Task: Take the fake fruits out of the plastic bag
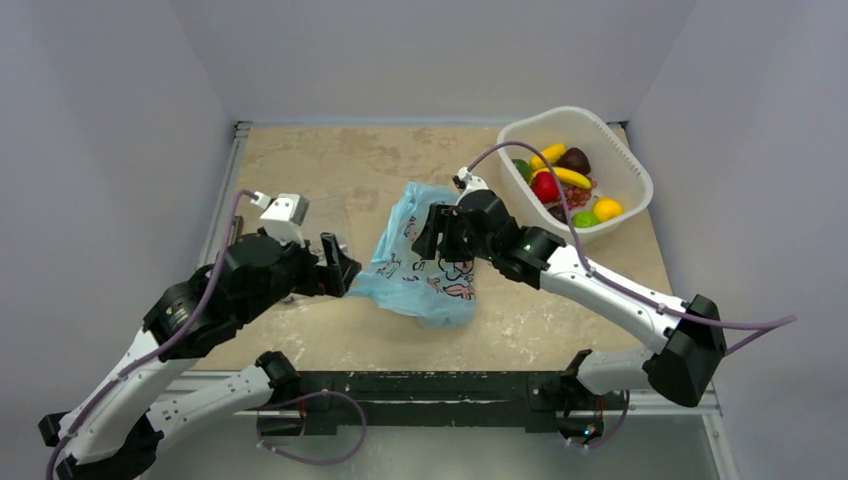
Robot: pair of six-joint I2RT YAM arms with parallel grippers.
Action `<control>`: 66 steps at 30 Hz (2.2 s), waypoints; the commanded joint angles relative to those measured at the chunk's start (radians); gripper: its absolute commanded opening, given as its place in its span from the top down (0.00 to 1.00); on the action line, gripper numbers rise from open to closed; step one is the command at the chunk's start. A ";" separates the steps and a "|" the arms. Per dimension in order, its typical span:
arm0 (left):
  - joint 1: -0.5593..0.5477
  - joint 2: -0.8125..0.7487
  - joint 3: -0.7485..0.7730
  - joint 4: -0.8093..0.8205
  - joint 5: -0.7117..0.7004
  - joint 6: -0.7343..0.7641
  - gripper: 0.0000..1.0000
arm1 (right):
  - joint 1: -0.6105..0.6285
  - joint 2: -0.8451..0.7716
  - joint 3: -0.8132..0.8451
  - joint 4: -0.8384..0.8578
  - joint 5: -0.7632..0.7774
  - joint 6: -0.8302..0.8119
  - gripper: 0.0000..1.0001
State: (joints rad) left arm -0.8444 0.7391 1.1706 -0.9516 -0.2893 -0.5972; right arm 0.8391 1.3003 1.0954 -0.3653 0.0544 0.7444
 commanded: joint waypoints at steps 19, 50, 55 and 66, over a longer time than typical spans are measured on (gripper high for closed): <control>0.004 -0.196 -0.011 -0.176 -0.046 -0.079 0.03 | 0.054 0.204 0.094 0.183 0.130 0.097 0.25; 0.061 0.016 0.241 -0.168 -0.029 0.124 0.00 | -0.165 0.150 -0.039 0.446 -0.565 -0.148 1.00; 0.252 0.113 0.188 -0.050 0.295 0.143 0.03 | -0.194 0.142 -0.044 0.445 -0.680 -0.187 1.00; 0.426 0.114 0.138 0.135 0.411 0.043 0.12 | -0.196 0.084 -0.092 0.442 -0.722 -0.220 1.00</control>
State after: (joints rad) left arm -0.4488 0.8791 1.2724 -0.9054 0.0971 -0.5232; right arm 0.6430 1.4288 1.0100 0.0319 -0.6033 0.5579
